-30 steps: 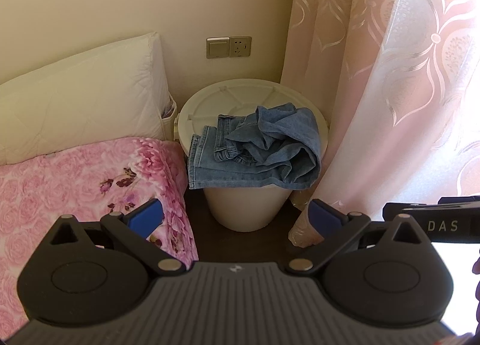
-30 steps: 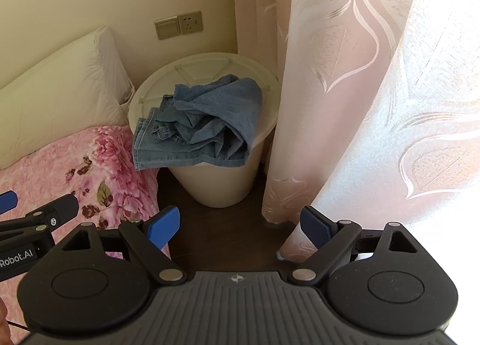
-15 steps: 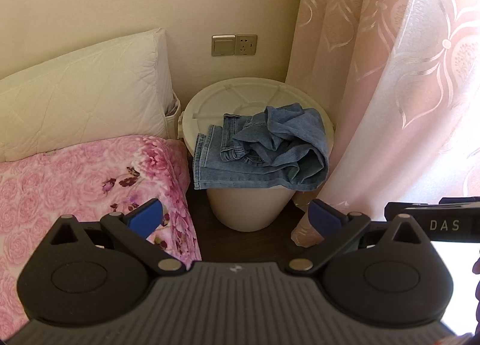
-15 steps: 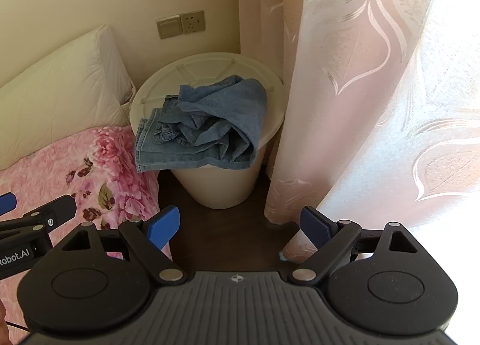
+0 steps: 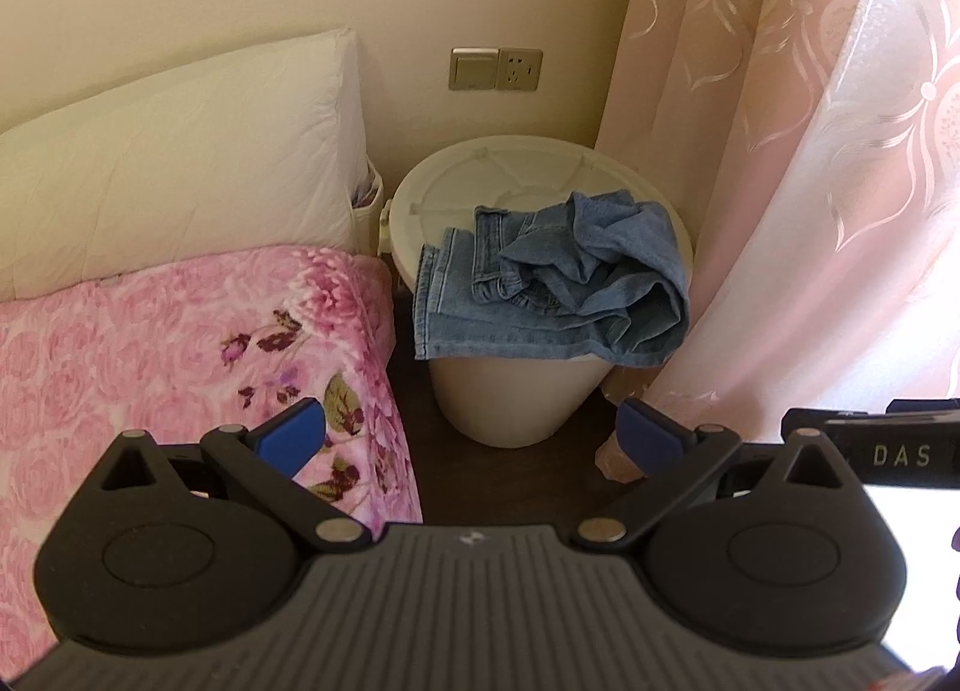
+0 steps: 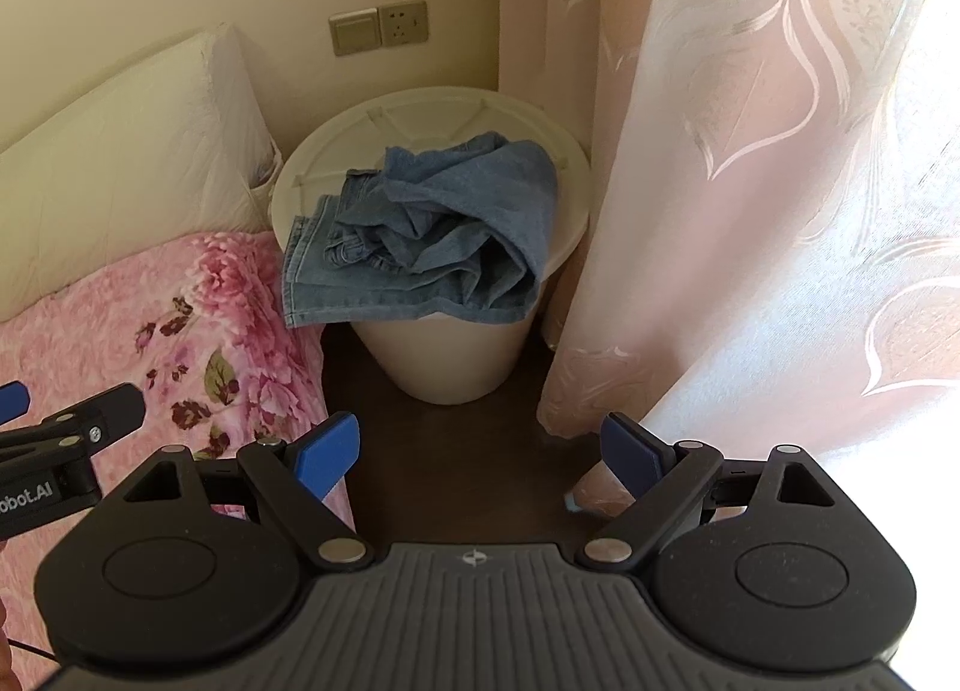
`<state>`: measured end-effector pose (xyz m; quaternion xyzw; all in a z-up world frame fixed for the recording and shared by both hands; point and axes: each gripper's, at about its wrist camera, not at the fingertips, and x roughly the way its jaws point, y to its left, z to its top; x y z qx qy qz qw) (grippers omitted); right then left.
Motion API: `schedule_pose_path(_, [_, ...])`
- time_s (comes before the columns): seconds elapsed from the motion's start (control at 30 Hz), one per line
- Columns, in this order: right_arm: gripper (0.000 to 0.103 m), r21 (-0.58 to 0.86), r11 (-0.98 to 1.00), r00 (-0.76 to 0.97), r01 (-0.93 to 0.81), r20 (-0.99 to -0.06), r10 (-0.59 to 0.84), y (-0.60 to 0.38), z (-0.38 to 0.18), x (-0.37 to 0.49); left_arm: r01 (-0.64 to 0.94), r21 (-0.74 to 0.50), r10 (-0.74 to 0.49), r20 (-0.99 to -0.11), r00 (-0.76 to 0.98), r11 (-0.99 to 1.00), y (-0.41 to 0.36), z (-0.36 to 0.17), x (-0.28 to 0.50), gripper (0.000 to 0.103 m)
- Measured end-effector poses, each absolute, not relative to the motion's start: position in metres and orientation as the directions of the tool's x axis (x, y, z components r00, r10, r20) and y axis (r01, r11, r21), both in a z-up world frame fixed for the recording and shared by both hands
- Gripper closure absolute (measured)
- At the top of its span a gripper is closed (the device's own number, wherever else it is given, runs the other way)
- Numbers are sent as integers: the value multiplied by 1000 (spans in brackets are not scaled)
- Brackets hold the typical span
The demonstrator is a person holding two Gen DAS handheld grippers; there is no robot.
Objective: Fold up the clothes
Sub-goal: 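Move both grippers toward the blue jeans on the white hamper lid, then close the left gripper on a jeans leg while the right gripper grasps the waistband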
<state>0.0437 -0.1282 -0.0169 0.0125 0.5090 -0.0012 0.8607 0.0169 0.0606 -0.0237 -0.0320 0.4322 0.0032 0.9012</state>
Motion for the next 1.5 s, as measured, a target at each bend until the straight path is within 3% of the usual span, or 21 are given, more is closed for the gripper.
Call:
schedule_pose_path(0.33, [13, -4, 1000, 429, 17, -903, -11, -130, -50, 62, -121, -93, -9, -826, 564, 988, 91, -45, 23, 1])
schedule_pose_path(0.7, [13, -168, 977, 567, -134, -822, -63, -118, -70, 104, -159, -112, -19, -868, 495, 981, 94, -80, 77, 1])
schedule_pose_path(1.0, [13, -203, 952, 474, -229, -878, -73, -126, -119, 184, -303, -230, -115, -929, 352, 925, 99, -161, 153, 1])
schedule_pose_path(1.23, [13, -252, 914, 460, -317, -884, -84, -131, -154, 254, -494, -333, -211, -935, 286, 804, 97, -239, 211, 12])
schedule_pose_path(1.37, [14, -276, 878, 473, -392, -879, -65, -123, -176, 290, -600, -357, -230, -932, 280, 716, 99, -274, 230, 12])
schedule_pose_path(1.5, [22, -286, 830, 474, -479, -880, -30, -111, -199, 317, -683, -380, -238, -925, 297, 624, 104, -306, 245, 12])
